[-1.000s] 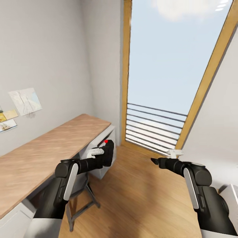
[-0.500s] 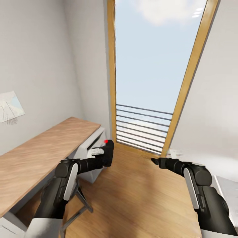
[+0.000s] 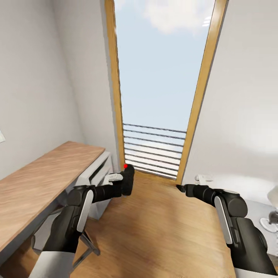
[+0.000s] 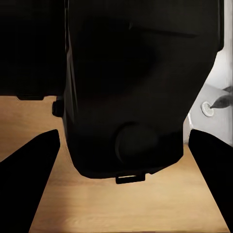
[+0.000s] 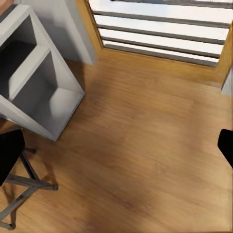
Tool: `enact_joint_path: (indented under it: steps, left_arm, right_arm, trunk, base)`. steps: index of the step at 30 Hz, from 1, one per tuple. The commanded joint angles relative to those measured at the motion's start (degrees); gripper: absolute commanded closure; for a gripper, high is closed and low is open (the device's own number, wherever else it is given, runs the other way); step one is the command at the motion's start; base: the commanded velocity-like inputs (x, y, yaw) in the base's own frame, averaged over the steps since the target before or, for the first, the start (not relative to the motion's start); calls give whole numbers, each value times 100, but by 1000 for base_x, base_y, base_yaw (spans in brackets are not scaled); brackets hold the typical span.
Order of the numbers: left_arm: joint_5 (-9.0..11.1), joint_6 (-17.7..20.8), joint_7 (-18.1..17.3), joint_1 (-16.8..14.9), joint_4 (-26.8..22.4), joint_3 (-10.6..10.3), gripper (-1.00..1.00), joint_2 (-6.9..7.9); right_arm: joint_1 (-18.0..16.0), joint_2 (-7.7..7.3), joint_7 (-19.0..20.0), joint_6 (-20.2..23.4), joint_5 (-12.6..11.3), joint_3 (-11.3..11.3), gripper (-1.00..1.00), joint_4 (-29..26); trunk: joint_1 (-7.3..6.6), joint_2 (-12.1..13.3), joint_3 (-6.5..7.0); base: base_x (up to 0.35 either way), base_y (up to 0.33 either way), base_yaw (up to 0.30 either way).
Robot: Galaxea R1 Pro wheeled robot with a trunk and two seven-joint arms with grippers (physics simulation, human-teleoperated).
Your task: Attach the digital camera to the camera tripod in the bedroom.
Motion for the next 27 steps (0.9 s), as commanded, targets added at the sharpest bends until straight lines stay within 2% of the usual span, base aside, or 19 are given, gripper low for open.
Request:
enact_joint_path:
  steps: [1,11,27]
  left_arm:
    - [68,45,24,-6,-3,10,100,-4]
    - [77,45,26,-68,224,16,100,-40]
    - [76,45,27,-77,306,33,100,-35]
  right_arm:
    - [-7,0,9,29,-8,-4,-100,-3]
    - [-7,5,9,29,-8,-4,-100,-3]
    - [2,44,9,29,-8,-4,-100,-3]
  trunk:
    - [4,-13,-8]
    - [4,-13,43]
    - [4,-13,124]
  base:
    - [0,0,-230]
    - [0,0,-230]
    - [0,0,-231]
